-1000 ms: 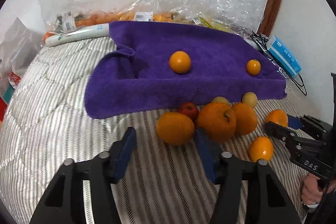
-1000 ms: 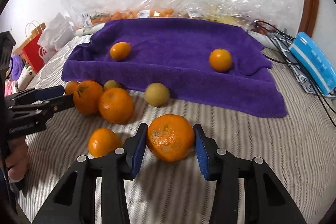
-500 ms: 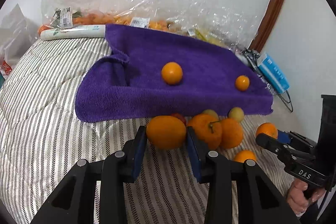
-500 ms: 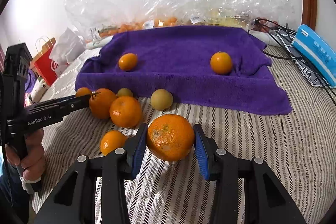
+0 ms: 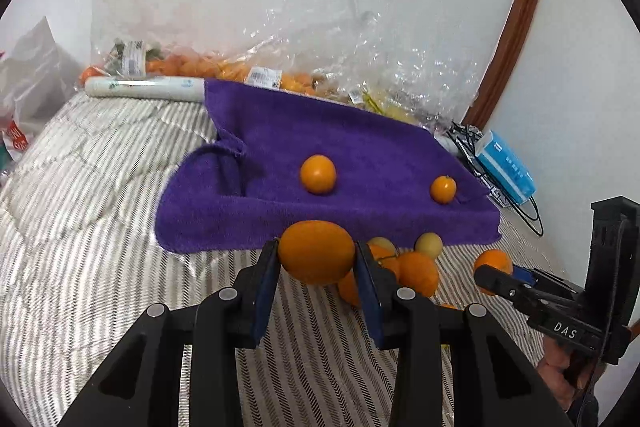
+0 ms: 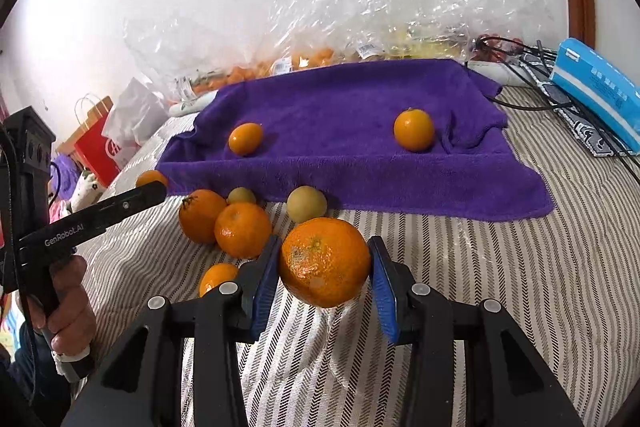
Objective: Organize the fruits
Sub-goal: 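Carry both held fruits up over the purple towel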
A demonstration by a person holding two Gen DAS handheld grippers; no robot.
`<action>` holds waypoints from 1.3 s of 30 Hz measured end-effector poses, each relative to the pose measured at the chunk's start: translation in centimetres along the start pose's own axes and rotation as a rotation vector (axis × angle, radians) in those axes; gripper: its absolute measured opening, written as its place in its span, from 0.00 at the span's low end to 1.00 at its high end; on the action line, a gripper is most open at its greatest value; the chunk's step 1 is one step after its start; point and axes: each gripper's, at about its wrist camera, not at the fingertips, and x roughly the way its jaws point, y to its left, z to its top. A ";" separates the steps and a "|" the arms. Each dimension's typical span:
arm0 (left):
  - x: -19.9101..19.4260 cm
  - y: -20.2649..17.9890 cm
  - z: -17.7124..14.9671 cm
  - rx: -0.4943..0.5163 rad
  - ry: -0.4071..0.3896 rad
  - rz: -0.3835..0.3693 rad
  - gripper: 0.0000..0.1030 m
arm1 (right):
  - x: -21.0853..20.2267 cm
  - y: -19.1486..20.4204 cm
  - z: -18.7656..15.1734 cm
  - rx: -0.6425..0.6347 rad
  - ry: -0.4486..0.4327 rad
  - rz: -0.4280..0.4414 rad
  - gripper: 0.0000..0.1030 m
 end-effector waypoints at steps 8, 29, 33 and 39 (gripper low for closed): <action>-2.1 -0.7 1.3 0.004 -0.051 0.031 0.34 | -1.4 1.2 1.8 -0.052 -0.046 -0.058 0.42; 2.7 -0.1 11.2 -0.048 -0.127 0.084 0.34 | -0.9 1.1 12.9 -0.099 -0.204 -0.048 0.42; 4.6 0.7 10.1 -0.059 -0.103 0.107 0.34 | 1.3 -0.1 12.7 -0.071 -0.178 -0.032 0.42; 5.8 1.2 8.9 -0.034 -0.089 0.124 0.34 | 3.3 -1.5 11.7 -0.066 -0.128 -0.052 0.42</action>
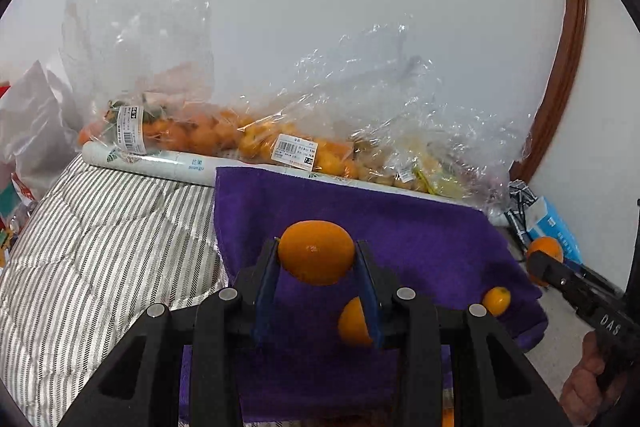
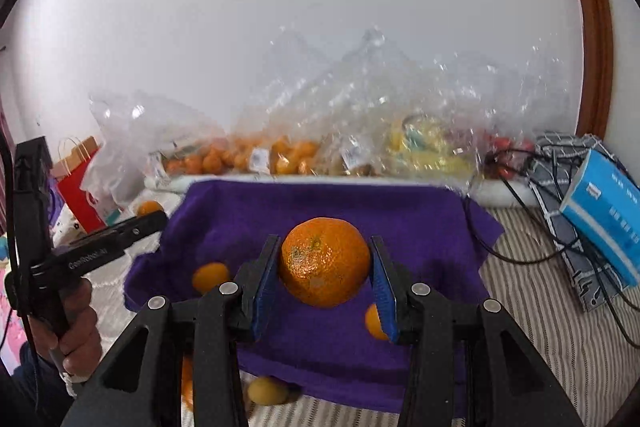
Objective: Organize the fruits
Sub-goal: 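Carry both held fruits up over the purple towel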
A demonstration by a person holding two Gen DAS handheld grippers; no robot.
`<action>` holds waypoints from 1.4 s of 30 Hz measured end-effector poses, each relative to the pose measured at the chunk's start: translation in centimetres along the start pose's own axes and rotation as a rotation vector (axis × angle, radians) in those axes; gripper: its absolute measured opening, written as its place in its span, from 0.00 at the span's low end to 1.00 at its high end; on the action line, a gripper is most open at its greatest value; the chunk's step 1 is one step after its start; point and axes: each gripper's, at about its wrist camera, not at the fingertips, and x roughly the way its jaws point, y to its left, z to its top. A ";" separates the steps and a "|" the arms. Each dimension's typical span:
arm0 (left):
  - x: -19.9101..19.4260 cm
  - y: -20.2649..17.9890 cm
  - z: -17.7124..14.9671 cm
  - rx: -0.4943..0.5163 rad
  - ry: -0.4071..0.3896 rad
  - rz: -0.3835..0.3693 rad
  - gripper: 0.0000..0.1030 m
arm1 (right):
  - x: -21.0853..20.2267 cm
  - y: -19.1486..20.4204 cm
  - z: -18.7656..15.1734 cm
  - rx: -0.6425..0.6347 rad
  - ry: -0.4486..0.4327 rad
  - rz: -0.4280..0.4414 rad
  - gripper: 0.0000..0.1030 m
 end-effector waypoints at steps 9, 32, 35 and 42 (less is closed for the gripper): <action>1.7 0.5 -1.0 -0.012 0.020 -0.002 0.34 | 0.3 -3.6 -0.2 0.080 -0.007 -0.052 0.42; 3.0 0.6 -1.6 -0.012 0.067 -0.007 0.34 | 4.0 0.7 -3.1 -0.039 0.141 0.004 0.42; 3.2 0.6 -1.6 -0.010 0.073 -0.006 0.34 | 4.4 0.8 -3.2 -0.042 0.154 0.001 0.42; 3.6 0.4 -1.7 -0.006 0.092 -0.010 0.34 | 5.0 1.1 -3.5 -0.054 0.184 -0.004 0.42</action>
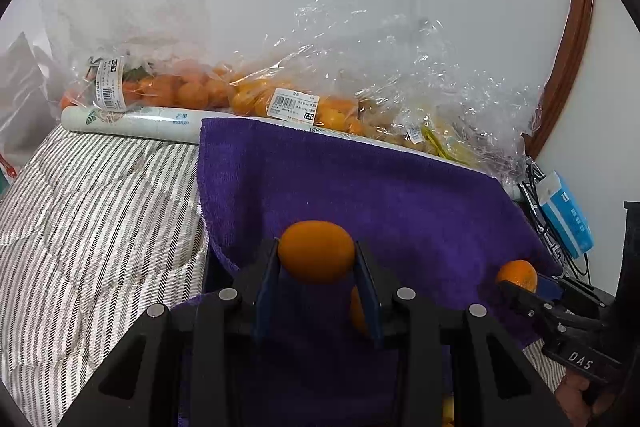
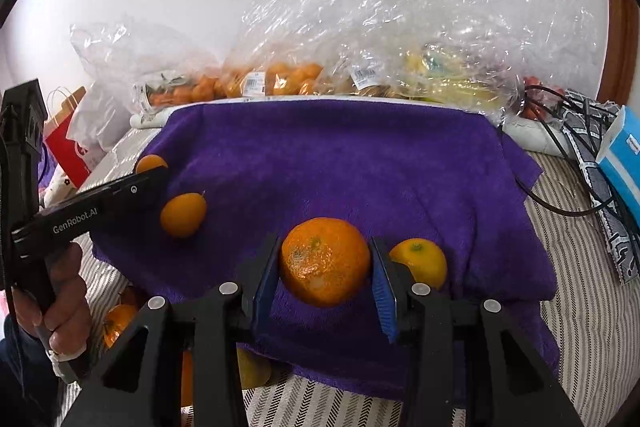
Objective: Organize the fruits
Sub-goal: 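Carry both held fruits up over the purple towel, then lower the oval orange onto the towel and open the left tool while the right tool releases the tangerine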
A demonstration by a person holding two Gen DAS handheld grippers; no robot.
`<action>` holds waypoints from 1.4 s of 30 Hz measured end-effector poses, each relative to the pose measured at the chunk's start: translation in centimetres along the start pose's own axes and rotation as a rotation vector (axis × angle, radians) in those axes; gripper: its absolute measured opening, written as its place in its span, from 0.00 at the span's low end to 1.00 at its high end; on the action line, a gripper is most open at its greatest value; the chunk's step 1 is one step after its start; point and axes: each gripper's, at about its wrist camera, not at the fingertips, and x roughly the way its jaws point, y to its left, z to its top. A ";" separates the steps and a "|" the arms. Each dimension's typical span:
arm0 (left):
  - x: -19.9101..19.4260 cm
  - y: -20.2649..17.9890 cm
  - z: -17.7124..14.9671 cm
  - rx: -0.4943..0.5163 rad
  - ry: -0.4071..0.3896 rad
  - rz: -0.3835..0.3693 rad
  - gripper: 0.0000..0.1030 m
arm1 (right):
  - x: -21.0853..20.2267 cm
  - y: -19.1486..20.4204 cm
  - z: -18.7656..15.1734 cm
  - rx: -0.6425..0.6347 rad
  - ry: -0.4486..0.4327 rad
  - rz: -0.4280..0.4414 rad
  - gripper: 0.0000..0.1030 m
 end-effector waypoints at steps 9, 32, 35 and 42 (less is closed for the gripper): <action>0.3 0.0 -0.1 -0.003 0.019 -0.008 0.35 | 0.7 0.2 -0.2 -0.009 0.028 0.000 0.42; -0.3 -0.9 -0.2 0.036 -0.002 -0.019 0.48 | -0.9 -0.6 0.4 0.020 -0.023 -0.011 0.43; -0.5 -1.0 -0.1 0.043 -0.013 -0.033 0.55 | -1.1 -0.3 0.4 0.004 -0.037 -0.017 0.45; -0.7 -1.1 -0.1 0.048 -0.021 -0.034 0.56 | -2.1 0.1 0.5 -0.010 -0.090 -0.041 0.58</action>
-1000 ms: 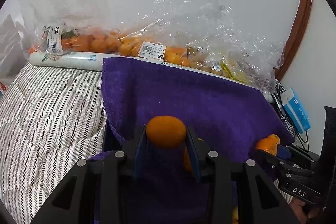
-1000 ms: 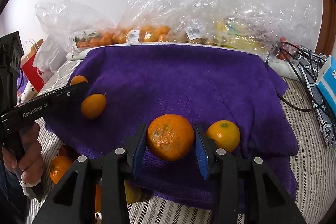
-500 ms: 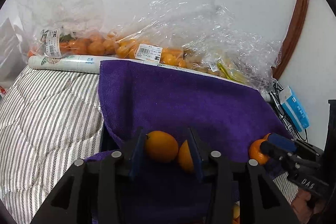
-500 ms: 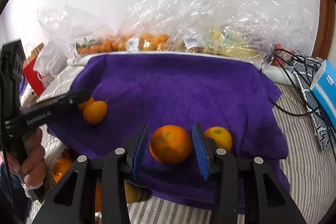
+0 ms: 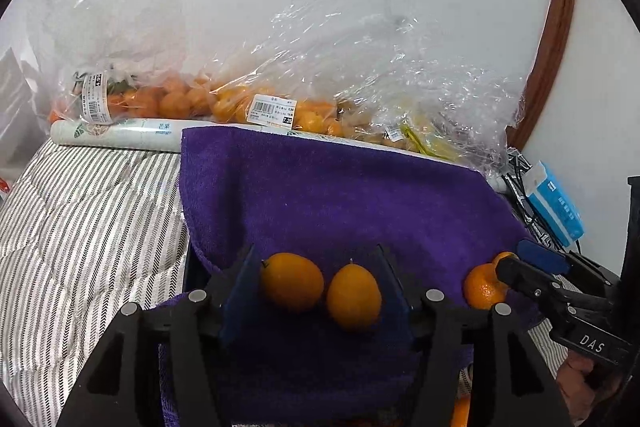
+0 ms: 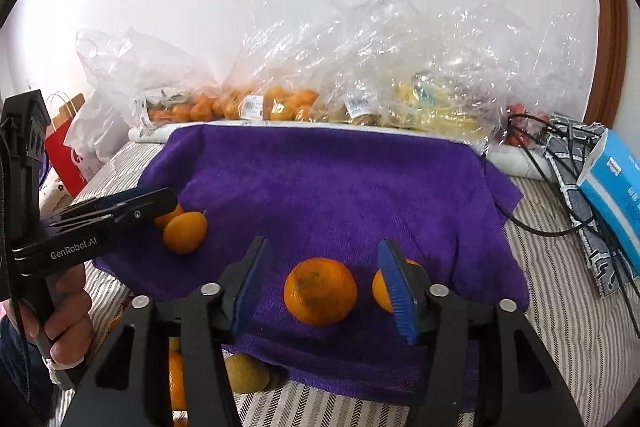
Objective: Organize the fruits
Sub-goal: 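Lower the oval orange onto the towel and open the left tool while the right tool releases the tangerine, then withdraw both open tools from the towel toward the fruits on the bed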
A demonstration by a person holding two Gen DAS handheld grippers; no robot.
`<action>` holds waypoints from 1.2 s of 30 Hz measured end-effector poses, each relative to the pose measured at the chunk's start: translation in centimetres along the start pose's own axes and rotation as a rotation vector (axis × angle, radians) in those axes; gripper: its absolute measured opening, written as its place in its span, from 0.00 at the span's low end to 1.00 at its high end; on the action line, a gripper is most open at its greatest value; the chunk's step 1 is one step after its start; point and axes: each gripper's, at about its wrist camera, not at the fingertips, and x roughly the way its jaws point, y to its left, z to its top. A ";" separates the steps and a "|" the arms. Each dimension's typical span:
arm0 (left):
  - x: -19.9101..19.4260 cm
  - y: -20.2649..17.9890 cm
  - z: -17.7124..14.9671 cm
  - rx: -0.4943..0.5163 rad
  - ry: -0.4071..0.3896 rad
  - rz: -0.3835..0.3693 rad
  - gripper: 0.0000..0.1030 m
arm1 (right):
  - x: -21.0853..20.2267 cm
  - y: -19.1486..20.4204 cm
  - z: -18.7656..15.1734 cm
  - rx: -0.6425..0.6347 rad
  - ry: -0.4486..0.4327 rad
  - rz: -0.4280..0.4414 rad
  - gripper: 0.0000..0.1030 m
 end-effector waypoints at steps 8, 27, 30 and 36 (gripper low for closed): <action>-0.7 -0.1 0.0 -0.005 -0.030 -0.013 0.58 | -0.8 -0.3 0.2 0.033 -0.029 -0.014 0.58; -3.8 -0.6 -0.8 0.028 -0.093 0.040 0.59 | -5.2 3.1 -1.1 -0.011 -0.002 0.002 0.58; -5.1 -1.0 -1.7 0.063 -0.107 0.049 0.59 | -6.3 3.6 -2.3 0.002 0.018 0.009 0.58; -7.6 -0.8 -4.0 0.098 -0.108 0.061 0.60 | -7.7 4.4 -5.0 0.042 0.054 0.017 0.58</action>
